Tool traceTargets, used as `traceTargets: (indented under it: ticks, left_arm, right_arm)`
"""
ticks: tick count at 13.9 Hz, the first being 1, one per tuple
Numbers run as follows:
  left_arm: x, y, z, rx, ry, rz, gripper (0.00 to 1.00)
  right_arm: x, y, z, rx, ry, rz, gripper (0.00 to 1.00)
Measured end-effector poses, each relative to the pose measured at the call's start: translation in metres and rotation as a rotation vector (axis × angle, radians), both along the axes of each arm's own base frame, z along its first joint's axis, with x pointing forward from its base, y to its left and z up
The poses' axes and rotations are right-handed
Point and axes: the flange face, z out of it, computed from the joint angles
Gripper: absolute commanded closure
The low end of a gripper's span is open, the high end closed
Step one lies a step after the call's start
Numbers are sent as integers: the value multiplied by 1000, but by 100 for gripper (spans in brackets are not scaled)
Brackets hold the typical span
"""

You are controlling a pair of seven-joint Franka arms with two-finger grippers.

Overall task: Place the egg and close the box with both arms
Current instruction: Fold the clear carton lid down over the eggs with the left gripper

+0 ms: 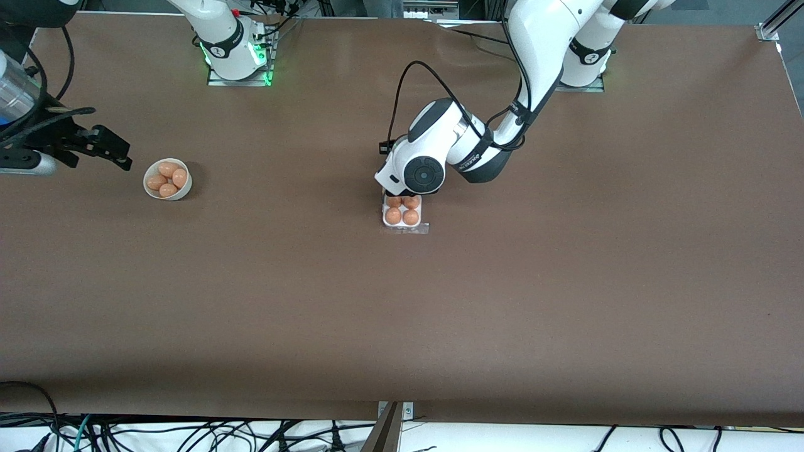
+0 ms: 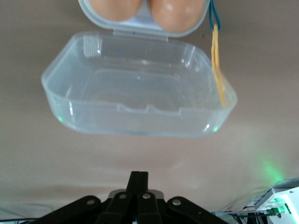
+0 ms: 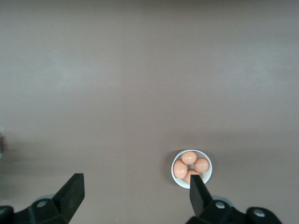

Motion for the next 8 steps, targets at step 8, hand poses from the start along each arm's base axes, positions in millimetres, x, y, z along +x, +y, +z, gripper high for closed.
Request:
traceTargets:
  ticks: [8]
  left_arm:
    - [35,16,0,-13,-101,87,98]
  right_arm:
    - [0,-4,12,0,-11,2,0]
